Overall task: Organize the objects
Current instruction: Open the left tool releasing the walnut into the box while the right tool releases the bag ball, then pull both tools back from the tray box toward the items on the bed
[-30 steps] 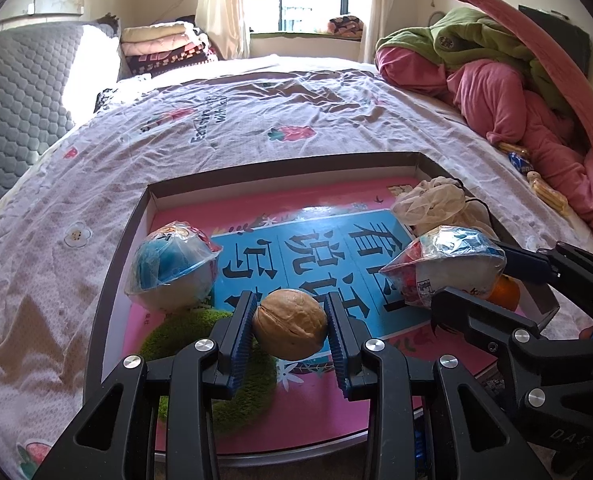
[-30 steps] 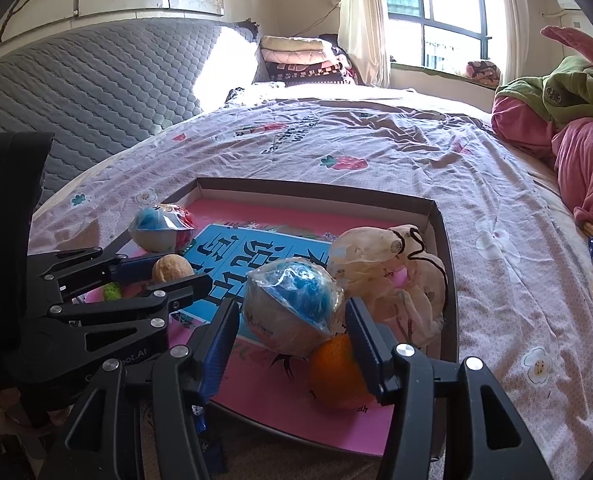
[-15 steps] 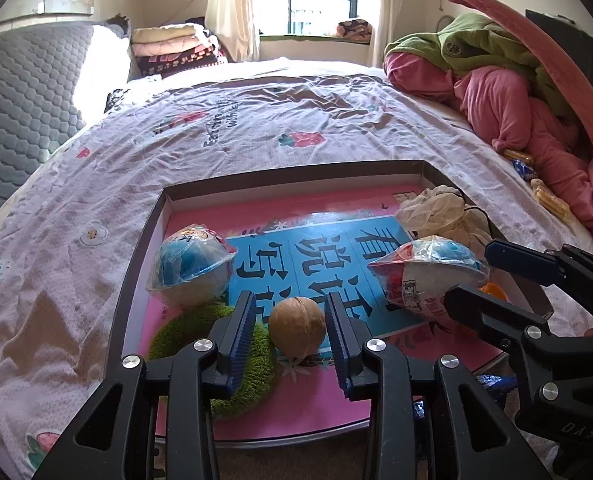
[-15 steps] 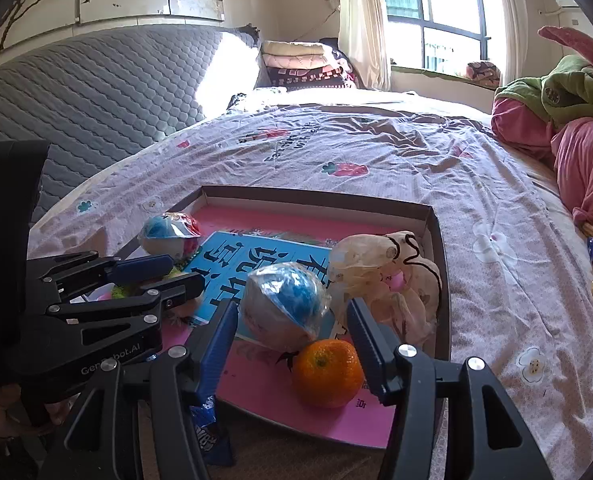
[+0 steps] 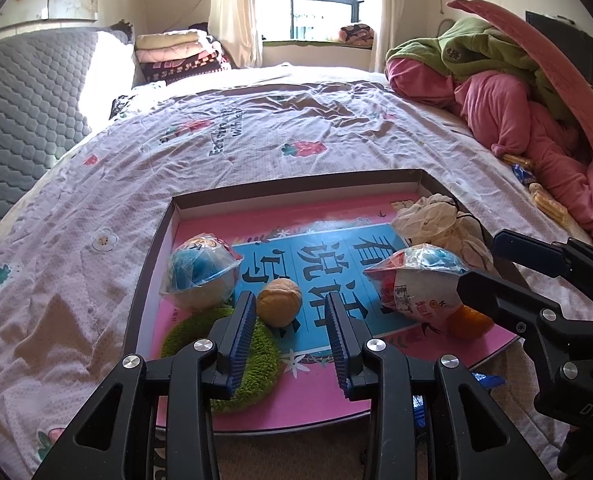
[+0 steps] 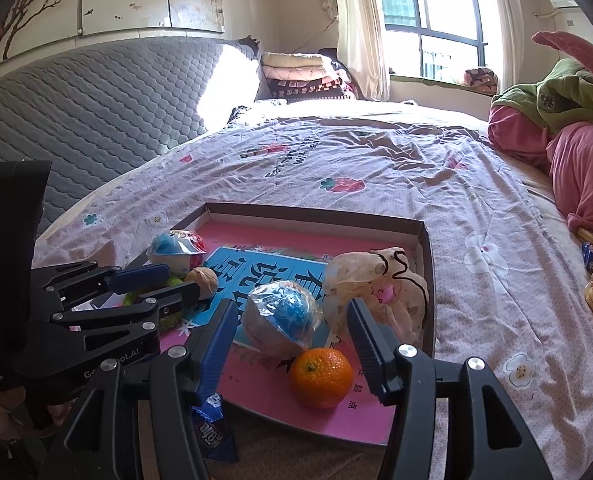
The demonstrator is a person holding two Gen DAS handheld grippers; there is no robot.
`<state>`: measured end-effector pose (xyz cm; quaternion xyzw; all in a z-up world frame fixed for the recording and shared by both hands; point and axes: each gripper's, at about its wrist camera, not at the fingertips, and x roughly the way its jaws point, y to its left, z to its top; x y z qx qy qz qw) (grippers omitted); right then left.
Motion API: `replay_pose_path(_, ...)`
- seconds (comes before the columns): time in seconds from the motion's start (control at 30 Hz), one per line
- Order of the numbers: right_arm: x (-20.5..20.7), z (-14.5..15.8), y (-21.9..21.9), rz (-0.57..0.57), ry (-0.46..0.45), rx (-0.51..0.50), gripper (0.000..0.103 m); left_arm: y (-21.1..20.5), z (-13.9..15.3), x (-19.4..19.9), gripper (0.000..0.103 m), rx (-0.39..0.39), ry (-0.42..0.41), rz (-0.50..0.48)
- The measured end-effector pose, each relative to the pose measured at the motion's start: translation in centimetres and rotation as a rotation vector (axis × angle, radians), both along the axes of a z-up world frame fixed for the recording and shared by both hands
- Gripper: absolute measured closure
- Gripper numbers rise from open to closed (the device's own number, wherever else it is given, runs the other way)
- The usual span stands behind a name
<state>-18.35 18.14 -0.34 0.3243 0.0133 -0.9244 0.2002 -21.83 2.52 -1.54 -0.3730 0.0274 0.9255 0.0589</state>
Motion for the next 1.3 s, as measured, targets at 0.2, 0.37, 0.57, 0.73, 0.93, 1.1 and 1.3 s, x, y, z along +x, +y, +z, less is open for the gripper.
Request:
replay_pose_path(0.2, 0.2, 0.4, 0.4, -0.004, 0.008, -0.010, 0.045, -0.1, 0.6, 0.4, 0.065, 0.004, 0.008, 0.008)
replay_pose_path(0.37, 0.5, 0.8, 0.5, 0.001, 0.013, -0.019, 0.044, -0.2, 1.1, 0.8, 0.055, 0.010, 0.017, 0.012)
replay_pose_path(0.57, 1.0, 1.4, 0.8, 0.004, 0.026, -0.035, 0.041, -0.1, 1.8, 1.5, 0.052, 0.003, 0.026, 0.019)
replay_pose_path(0.73, 1.5, 1.8, 0.9, 0.005, 0.037, -0.038, 0.041, -0.2, 2.4, 1.8, 0.045, 0.010, 0.028, 0.028)
replay_pose_path(0.93, 1.9, 2.2, 1.4, -0.002, 0.046, -0.047, 0.041, -0.3, 3.3, 2.2, 0.039, 0.028, 0.028, 0.034)
replay_pose_path(1.1, 2.2, 2.6, 1.7, -0.008, 0.056, -0.056, 0.041, -0.9, 4.4, 2.3, 0.038, 0.047, 0.028, 0.050)
replay_pose_path(1.3, 2.9, 3.2, 2.0, -0.005, 0.074, -0.065, 0.041, -1.2, 6.1, 3.1, 0.034, 0.045, 0.053, 0.068)
